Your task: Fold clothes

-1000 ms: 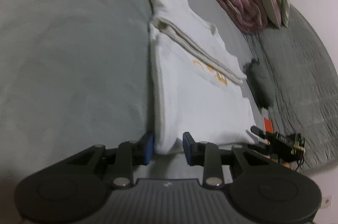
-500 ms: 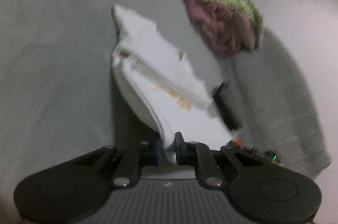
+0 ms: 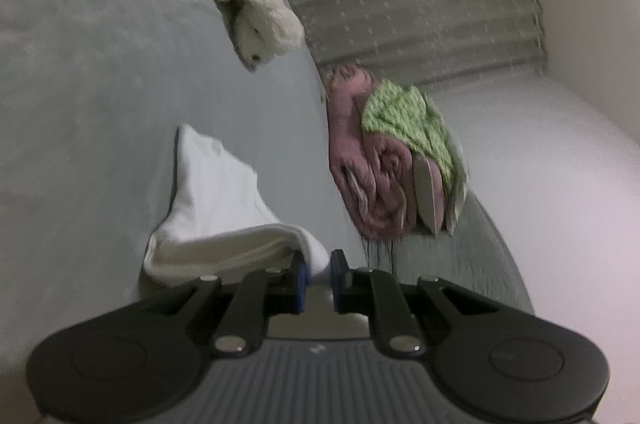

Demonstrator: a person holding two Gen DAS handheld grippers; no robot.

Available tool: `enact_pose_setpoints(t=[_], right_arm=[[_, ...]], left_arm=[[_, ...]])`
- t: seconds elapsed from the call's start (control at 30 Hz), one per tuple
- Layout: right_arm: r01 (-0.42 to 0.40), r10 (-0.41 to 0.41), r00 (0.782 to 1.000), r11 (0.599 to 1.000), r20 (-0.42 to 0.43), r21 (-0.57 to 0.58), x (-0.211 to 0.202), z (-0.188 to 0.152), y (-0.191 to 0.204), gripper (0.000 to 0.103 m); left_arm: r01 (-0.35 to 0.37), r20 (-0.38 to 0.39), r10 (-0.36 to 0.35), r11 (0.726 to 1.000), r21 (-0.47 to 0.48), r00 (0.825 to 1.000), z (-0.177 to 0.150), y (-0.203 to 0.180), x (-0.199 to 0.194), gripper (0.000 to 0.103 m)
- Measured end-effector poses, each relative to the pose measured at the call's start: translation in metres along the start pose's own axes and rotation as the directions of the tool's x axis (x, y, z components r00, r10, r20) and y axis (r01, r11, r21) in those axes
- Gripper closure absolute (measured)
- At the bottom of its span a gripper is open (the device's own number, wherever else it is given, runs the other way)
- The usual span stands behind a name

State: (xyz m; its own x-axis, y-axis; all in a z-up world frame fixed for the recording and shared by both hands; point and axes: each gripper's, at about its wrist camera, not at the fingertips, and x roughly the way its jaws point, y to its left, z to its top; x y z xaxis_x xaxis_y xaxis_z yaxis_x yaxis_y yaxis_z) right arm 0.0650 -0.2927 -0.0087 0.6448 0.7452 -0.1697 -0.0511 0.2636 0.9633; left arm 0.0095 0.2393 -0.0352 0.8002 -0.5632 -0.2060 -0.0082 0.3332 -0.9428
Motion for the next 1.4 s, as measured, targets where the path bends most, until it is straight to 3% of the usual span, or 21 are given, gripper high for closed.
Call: enact_pose_setpoints(t=[0.23, 0.4, 0.43, 0.47, 0.5, 0.53, 0.57, 0.67, 0.8, 0.93, 1.07, 1.23, 1.4], right_arm=[[0.004, -0.007, 0.998, 0.999, 0.070, 0.042, 0.018, 0.015, -0.013, 0.084], [-0.019, 0.019, 0.993, 1.000, 0.115, -0.002, 0.025, 0.021, -0.016, 0.080], [-0.031, 0.034, 0.991, 0.999, 0.131, -0.022, 0.027, 0.022, -0.015, 0.074], [-0.045, 0.050, 0.987, 0.998, 0.155, -0.033, 0.026, 0.022, -0.014, 0.052], [-0.060, 0.066, 0.981, 0.997, 0.183, -0.041, 0.024, 0.023, -0.012, 0.038], [-0.081, 0.090, 0.969, 0.995, 0.229, -0.049, 0.019, 0.023, -0.011, 0.022], [-0.105, 0.116, 0.958, 0.993, 0.262, -0.055, 0.015, 0.022, -0.011, 0.021], [-0.127, 0.138, 0.943, 0.990, 0.302, -0.056, 0.004, 0.022, -0.013, 0.021], [-0.016, 0.050, 0.952, 0.993, 0.303, -0.113, -0.002, 0.016, -0.003, 0.023], [0.121, -0.062, 0.959, 0.972, 0.276, -0.202, 0.003, 0.008, 0.007, 0.043], [0.220, -0.155, 0.957, 0.939, 0.245, -0.265, 0.002, -0.004, 0.005, 0.052], [0.300, -0.230, 0.945, 0.892, 0.232, -0.337, -0.003, -0.012, 0.004, 0.055], [0.387, -0.325, 0.922, 0.806, 0.211, -0.449, -0.004, -0.019, 0.007, 0.055]], left_arm=[[-0.052, 0.051, 0.053, 0.998, -0.018, 0.997, 0.025, -0.001, 0.040, 0.091], [-0.100, 0.104, 0.099, 0.995, 0.001, 0.990, 0.034, 0.004, 0.055, 0.089], [-0.112, 0.125, 0.110, 0.994, 0.008, 0.986, 0.035, 0.004, 0.057, 0.087], [-0.128, 0.164, 0.124, 0.992, 0.010, 0.979, 0.034, 0.003, 0.055, 0.074], [-0.138, 0.199, 0.131, 0.990, 0.021, 0.971, 0.034, 0.002, 0.054, 0.055], [-0.146, 0.231, 0.135, 0.989, 0.032, 0.964, 0.035, 0.000, 0.052, 0.050], [-0.146, 0.249, 0.131, 0.988, 0.045, 0.960, 0.035, -0.002, 0.051, 0.050], [-0.162, 0.246, 0.140, 0.984, 0.074, 0.959, 0.036, -0.007, 0.049, 0.050], [-0.267, 0.224, 0.233, 0.954, 0.136, 0.946, 0.033, -0.014, 0.052, 0.050], [-0.359, 0.196, 0.321, 0.911, 0.203, 0.926, 0.023, -0.020, 0.057, 0.050], [-0.400, 0.161, 0.369, 0.876, 0.270, 0.916, 0.013, -0.024, 0.058, 0.050], [-0.444, 0.131, 0.426, 0.826, 0.349, 0.895, 0.003, -0.027, 0.057, 0.050], [-0.471, 0.094, 0.474, 0.793, 0.386, 0.875, -0.005, -0.026, 0.057, 0.051]])
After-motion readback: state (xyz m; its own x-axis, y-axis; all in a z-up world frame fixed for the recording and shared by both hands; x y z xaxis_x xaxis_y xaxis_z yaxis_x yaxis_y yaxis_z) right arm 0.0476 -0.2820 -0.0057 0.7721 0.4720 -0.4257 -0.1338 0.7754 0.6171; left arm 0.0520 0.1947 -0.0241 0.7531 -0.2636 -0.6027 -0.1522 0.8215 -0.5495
